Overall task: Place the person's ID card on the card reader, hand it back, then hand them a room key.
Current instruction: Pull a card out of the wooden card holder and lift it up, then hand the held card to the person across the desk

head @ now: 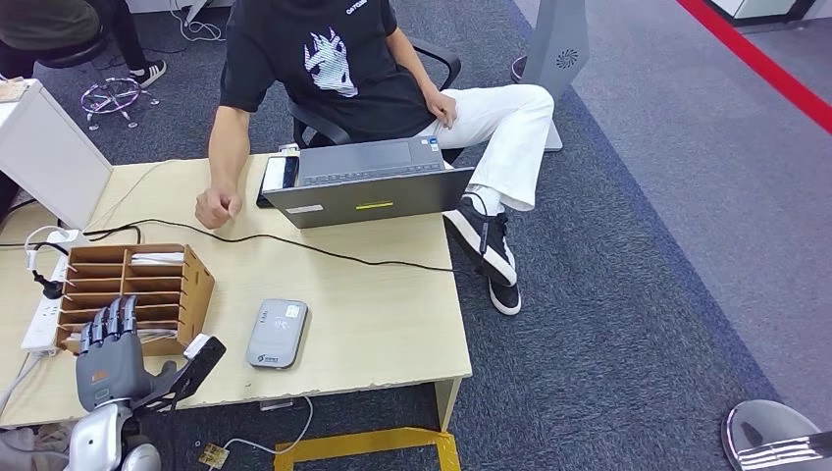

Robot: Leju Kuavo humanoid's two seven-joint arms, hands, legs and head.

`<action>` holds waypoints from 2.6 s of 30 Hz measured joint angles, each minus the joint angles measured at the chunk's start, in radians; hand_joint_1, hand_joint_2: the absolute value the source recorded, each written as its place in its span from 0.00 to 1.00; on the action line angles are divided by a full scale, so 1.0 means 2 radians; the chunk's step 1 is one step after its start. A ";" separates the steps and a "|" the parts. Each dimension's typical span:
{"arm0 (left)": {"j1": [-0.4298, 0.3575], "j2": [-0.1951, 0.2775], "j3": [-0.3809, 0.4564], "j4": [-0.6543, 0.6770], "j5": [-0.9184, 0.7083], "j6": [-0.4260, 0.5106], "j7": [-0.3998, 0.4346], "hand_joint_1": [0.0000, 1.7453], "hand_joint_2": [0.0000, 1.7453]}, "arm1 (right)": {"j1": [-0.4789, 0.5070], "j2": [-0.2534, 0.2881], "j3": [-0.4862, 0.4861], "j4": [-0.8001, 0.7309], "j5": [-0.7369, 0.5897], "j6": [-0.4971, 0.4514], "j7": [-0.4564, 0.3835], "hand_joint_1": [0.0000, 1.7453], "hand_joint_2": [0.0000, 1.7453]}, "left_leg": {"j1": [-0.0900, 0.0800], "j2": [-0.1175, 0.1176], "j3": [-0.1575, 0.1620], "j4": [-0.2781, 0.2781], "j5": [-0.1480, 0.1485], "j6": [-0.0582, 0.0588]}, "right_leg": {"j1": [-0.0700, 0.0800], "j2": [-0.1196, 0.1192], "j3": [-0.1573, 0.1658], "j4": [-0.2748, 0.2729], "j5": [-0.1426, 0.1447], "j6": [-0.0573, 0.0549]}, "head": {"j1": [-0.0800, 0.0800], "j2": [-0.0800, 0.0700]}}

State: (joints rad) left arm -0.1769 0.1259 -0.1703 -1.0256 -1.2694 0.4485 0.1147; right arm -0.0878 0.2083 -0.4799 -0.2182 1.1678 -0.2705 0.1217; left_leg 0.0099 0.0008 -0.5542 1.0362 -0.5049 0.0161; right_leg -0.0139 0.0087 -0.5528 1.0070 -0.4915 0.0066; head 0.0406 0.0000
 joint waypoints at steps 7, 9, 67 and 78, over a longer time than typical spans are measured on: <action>0.000 0.000 0.000 0.001 0.001 0.000 0.003 0.46 1.00 | 0.000 0.000 0.001 0.000 -0.001 -0.001 0.000 0.00 1.00 | 0.000 0.000 0.000 0.000 0.000 0.000 | 0.000 0.000 0.000 0.000 0.000 0.000 | 0.000 0.000; 0.000 0.000 0.000 0.001 0.001 0.001 0.003 0.83 1.00 | 0.000 0.000 0.001 0.000 -0.001 -0.001 0.000 0.00 1.00 | 0.000 0.000 0.000 0.000 0.000 0.000 | 0.000 0.000 0.000 0.000 0.000 0.000 | 0.000 0.000; 0.022 0.025 0.024 -0.227 0.003 0.112 -0.048 1.00 1.00 | 0.004 0.000 0.002 -0.001 -0.018 -0.017 0.002 0.00 1.00 | 0.000 0.000 0.000 0.000 0.000 0.000 | 0.000 0.000 0.000 0.000 0.000 0.000 | 0.000 0.000; 0.020 0.033 0.025 -0.271 -0.009 0.120 -0.048 1.00 1.00 | 0.004 0.000 0.002 -0.001 -0.018 -0.019 0.000 0.00 1.00 | 0.000 0.000 0.000 0.000 0.000 -0.001 | 0.000 0.000 0.000 0.000 0.000 0.000 | 0.000 0.000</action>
State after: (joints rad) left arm -0.1375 0.1918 -0.1208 -1.5679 -1.2867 0.6879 0.0181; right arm -0.0793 0.2083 -0.4758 -0.2193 1.1328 -0.3082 0.1213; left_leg 0.0103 0.0005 -0.5542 1.0361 -0.5039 0.0147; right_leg -0.0135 0.0086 -0.5527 1.0075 -0.4913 0.0065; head 0.0405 0.0000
